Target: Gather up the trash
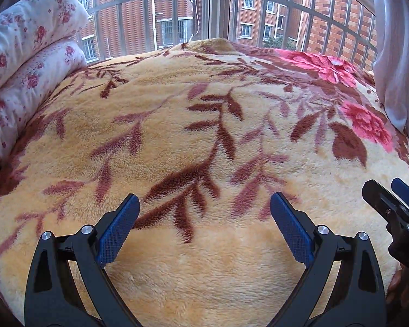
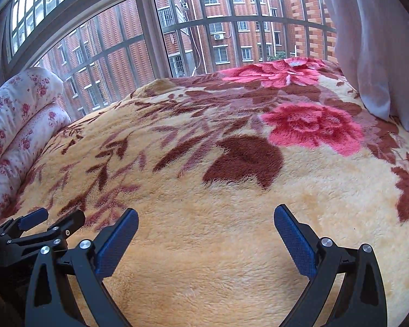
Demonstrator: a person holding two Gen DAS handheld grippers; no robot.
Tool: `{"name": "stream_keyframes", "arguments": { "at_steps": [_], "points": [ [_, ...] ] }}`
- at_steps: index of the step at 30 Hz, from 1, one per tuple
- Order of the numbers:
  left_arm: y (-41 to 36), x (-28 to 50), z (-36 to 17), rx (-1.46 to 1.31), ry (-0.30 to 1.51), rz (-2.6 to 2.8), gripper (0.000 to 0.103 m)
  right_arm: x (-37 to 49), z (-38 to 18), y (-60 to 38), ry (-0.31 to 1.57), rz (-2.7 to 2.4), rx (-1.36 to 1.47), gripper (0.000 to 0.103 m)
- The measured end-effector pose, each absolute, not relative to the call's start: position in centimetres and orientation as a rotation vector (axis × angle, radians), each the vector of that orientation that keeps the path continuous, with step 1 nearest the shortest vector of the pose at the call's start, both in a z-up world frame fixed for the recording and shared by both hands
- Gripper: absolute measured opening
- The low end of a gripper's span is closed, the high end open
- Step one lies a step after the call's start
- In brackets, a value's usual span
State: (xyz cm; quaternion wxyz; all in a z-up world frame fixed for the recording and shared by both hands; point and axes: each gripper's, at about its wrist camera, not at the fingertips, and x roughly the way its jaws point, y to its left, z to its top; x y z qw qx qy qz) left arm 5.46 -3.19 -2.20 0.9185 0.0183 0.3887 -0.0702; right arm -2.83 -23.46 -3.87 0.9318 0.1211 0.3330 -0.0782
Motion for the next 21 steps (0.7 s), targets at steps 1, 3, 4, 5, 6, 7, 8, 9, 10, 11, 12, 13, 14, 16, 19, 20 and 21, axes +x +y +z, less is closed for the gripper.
{"name": "stream_keyframes", "arguments": {
  "at_steps": [1,3,4,5,6,7,8,9,10,11,12,13,14,16,19,20,21],
  "points": [
    [-3.20,5.47,-2.21,0.037,0.800,-0.145,0.094,-2.84,-3.88,-23.47,0.682,-0.161,0.248,0.098],
    [-3.17,5.45,-2.23,0.036,0.800,-0.145,0.094,-2.83,-3.90,-23.49,0.684,-0.162,0.250,0.098],
    [-3.17,5.46,-2.23,0.035,0.801,-0.145,0.094,-2.83,-3.93,-23.53,0.685,-0.162,0.251,0.098],
    [-3.16,5.47,-2.23,0.034,0.801,-0.144,0.094,-2.81,-3.93,-23.55,0.686,-0.163,0.252,0.098],
    [-3.15,5.48,-2.24,0.034,0.801,-0.144,0.094,-2.79,-3.95,-23.56,0.687,-0.163,0.253,0.098],
    [-3.16,5.47,-2.25,0.034,0.801,-0.144,0.094,-2.79,-3.96,-23.56,0.688,-0.163,0.254,0.098],
    [-3.16,5.46,-2.25,0.034,0.801,-0.144,0.094,-2.77,-3.98,-23.55,0.689,-0.164,0.253,0.098],
    [-3.15,5.47,-2.25,0.034,0.801,-0.145,0.094,-2.76,-3.98,-23.52,0.690,-0.164,0.253,0.098],
    [-3.16,5.48,-2.25,0.033,0.802,-0.145,0.094,-2.75,-4.00,-23.51,0.691,-0.164,0.252,0.098],
    [-3.15,5.48,-2.25,0.034,0.801,-0.145,0.094,-2.75,-4.00,-23.50,0.691,-0.164,0.252,0.098],
    [-3.15,5.48,-2.25,0.034,0.802,-0.145,0.094,-2.76,-4.00,-23.49,0.691,-0.164,0.252,0.098],
    [-3.17,5.50,-2.26,0.033,0.803,-0.146,0.094,-2.75,-4.02,-23.49,0.692,-0.164,0.252,0.098],
    [-3.17,5.50,-2.26,0.033,0.803,-0.146,0.094,-2.76,-4.01,-23.49,0.691,-0.164,0.253,0.098],
    [-3.17,5.47,-2.28,0.033,0.803,-0.144,0.094,-2.75,-4.02,-23.49,0.691,-0.164,0.253,0.098],
    [-3.19,5.43,-2.35,0.030,0.805,-0.141,0.094,-2.75,-4.06,-23.50,0.692,-0.165,0.254,0.098],
    [-3.18,5.41,-2.39,0.028,0.806,-0.139,0.094,-2.75,-4.09,-23.50,0.692,-0.165,0.255,0.098],
    [-3.18,5.42,-2.41,0.027,0.807,-0.134,0.094,-2.75,-4.09,-23.52,0.692,-0.164,0.255,0.098]
  ]
}}
